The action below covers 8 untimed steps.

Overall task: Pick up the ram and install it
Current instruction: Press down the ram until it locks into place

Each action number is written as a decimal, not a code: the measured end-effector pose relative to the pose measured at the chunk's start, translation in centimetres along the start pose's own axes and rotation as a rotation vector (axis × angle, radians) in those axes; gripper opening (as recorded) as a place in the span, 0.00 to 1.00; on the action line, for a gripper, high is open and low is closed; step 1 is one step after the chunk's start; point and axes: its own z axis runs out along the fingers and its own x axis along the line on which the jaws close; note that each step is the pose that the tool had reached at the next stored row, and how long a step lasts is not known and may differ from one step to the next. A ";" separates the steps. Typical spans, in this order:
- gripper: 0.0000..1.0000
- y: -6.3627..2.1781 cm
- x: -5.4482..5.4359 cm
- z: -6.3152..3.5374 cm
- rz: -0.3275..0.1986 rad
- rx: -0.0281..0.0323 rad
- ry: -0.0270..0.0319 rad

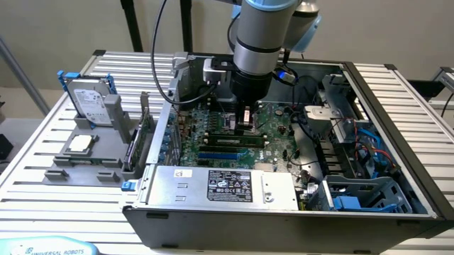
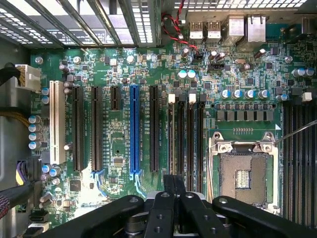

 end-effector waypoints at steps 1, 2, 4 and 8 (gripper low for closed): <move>0.11 0.00 0.0 0.00 0.000 0.0000 0.0000; 0.11 0.00 0.0 0.00 0.000 0.0000 -0.0001; 0.11 0.00 0.0 0.00 0.000 0.0001 -0.0001; 0.11 -0.01 -0.1 0.23 0.000 0.0075 -0.0003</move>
